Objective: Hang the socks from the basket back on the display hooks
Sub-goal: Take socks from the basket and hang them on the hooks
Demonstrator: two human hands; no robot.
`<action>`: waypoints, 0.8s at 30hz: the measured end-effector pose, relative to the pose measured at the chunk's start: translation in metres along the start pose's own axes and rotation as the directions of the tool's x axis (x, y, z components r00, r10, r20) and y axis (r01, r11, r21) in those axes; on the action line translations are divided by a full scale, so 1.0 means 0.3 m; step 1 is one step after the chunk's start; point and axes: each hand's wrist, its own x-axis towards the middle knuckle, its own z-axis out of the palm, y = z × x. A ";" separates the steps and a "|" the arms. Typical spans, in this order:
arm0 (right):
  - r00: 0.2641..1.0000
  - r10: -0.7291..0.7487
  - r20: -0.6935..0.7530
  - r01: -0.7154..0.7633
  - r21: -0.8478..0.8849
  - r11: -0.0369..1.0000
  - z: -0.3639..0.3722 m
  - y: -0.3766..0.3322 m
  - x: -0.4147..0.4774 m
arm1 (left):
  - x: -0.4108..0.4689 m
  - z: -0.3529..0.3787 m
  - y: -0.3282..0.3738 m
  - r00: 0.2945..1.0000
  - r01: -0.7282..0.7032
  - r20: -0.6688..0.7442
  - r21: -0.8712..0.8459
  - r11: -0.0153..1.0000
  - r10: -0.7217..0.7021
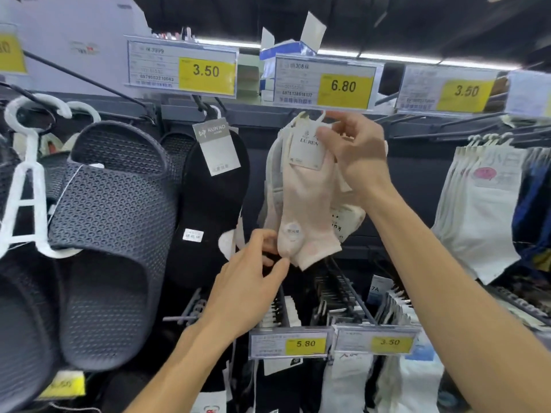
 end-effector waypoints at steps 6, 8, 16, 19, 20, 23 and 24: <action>0.990 -0.099 0.101 0.102 -0.025 0.994 0.033 0.023 -0.025 | -0.055 0.011 -0.009 0.995 -0.023 -0.098 0.122 0.992 0.035; 0.992 -0.075 0.106 0.080 -0.051 0.995 0.018 0.031 -0.051 | -0.074 0.019 -0.003 0.983 -0.043 -0.172 0.140 0.989 0.067; 0.987 -0.093 0.134 0.107 -0.106 0.989 -0.250 0.036 -0.538 | -0.181 0.217 0.193 0.815 -0.502 -0.321 0.026 0.864 0.483; 0.990 0.064 0.122 -0.041 -0.178 0.983 -0.453 0.088 -0.814 | -0.271 0.423 0.299 0.848 -0.527 -0.172 -0.182 0.830 0.501; 0.981 0.169 0.091 -0.148 -0.200 0.968 -0.532 0.109 -0.907 | -0.311 0.506 0.331 0.869 -0.494 -0.085 -0.222 0.841 0.488; 0.868 0.496 -0.020 -0.477 -0.305 0.824 -0.798 0.180 -1.204 | -0.471 0.800 0.410 0.849 -0.407 0.271 -0.214 0.888 0.454; 0.807 0.587 -0.063 -0.569 -0.348 0.745 -0.895 0.207 -1.312 | -0.541 0.904 0.430 0.803 -0.389 0.404 -0.203 0.899 0.438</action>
